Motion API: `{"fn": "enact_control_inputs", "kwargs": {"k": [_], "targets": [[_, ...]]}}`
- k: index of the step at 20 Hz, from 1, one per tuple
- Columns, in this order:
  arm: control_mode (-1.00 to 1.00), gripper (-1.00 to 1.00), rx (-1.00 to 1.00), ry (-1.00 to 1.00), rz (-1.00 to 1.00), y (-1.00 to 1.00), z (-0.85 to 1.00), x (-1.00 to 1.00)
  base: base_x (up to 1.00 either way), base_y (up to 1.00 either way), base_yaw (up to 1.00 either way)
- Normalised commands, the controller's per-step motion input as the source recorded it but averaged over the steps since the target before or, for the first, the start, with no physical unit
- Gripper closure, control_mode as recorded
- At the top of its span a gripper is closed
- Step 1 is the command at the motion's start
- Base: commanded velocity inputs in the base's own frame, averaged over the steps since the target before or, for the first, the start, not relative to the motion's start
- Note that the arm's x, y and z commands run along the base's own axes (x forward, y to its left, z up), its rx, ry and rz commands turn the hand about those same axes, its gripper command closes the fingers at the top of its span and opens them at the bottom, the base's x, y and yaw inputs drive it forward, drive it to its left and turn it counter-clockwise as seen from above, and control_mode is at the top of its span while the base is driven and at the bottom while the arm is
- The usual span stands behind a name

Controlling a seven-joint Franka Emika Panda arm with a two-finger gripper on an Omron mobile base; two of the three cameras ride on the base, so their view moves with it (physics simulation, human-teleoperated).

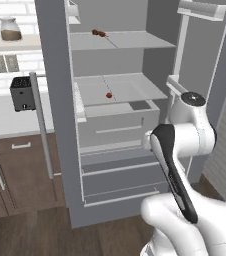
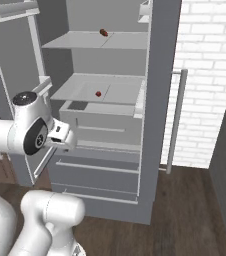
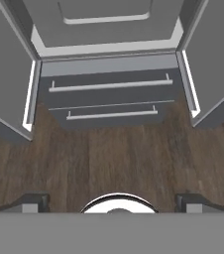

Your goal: Take the strawberry from the fridge and place it on top of the pancake, located on the dining counter.

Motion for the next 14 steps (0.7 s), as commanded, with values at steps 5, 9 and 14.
{"fn": "enact_control_inputs", "kwargs": {"k": [5, 9, 14], "targets": [[-1.00, -1.00, -0.04, 0.00, 0.00, -0.10, -0.04, -0.10, 0.00, 0.00, 0.00], [-1.00, -1.00, 0.00, 0.00, 0.00, 0.00, 0.00, 0.00, 0.00, 0.00, 0.00], [-1.00, -1.00, 0.00, 0.00, 0.00, 0.00, 0.00, 0.00, 0.00, 0.00, 0.00]]}}
